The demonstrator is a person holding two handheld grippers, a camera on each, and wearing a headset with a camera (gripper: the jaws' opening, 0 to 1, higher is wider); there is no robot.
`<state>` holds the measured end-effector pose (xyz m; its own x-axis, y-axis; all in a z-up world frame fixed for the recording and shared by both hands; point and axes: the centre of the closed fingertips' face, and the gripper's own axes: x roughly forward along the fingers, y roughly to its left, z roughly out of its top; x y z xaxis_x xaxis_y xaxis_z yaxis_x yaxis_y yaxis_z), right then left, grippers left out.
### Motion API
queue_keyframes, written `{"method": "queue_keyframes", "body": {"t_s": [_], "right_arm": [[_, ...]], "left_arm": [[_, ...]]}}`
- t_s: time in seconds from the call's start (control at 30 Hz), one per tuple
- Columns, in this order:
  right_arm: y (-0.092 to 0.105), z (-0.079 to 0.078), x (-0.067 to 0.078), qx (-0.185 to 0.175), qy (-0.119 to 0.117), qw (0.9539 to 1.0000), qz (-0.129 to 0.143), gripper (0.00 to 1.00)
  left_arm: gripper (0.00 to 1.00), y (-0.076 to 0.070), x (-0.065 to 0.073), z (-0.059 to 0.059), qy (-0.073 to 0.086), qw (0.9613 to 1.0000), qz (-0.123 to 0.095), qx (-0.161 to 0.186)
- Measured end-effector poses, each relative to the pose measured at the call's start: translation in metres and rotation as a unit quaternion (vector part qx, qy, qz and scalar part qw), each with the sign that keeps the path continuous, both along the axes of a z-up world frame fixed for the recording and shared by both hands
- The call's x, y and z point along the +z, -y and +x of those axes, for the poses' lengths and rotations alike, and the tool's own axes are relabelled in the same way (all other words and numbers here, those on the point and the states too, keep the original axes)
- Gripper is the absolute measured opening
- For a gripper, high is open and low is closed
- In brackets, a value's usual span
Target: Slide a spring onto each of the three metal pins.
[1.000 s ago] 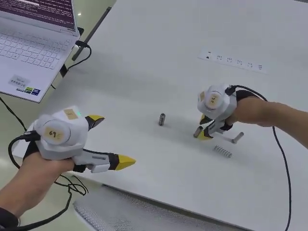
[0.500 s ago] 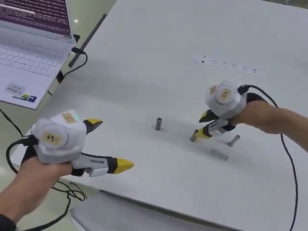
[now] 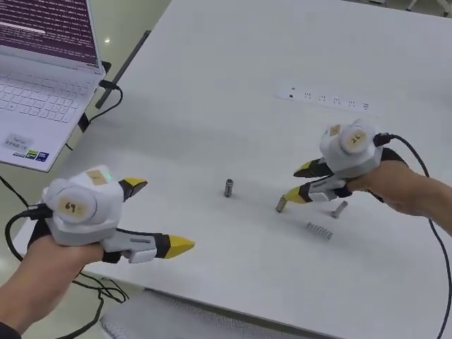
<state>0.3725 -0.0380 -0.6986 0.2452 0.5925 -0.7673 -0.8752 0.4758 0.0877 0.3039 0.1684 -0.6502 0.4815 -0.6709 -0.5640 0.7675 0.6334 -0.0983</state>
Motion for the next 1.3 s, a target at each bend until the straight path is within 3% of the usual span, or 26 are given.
{"method": "queue_keyframes", "body": {"t_s": [0.27, 0.8, 1.3], "right_arm": [[0.011, -0.008, 0.01, -0.033, 0.009, 0.999, 0.03, 0.41], [0.034, -0.029, 0.027, -0.078, 0.036, 0.9953, 0.046, 0.5], [0.062, -0.056, 0.038, -0.137, 0.048, 0.9868, 0.071, 0.54]], "left_arm": [[0.86, 0.002, 0.002, 0.003, 0.003, 1.0, 0.0, -0.003], [0.86, 0.008, 0.011, 0.006, 0.009, 0.9999, 0.002, -0.009], [0.86, 0.017, 0.013, 0.008, 0.01, 0.9998, 0.002, -0.019]]}}
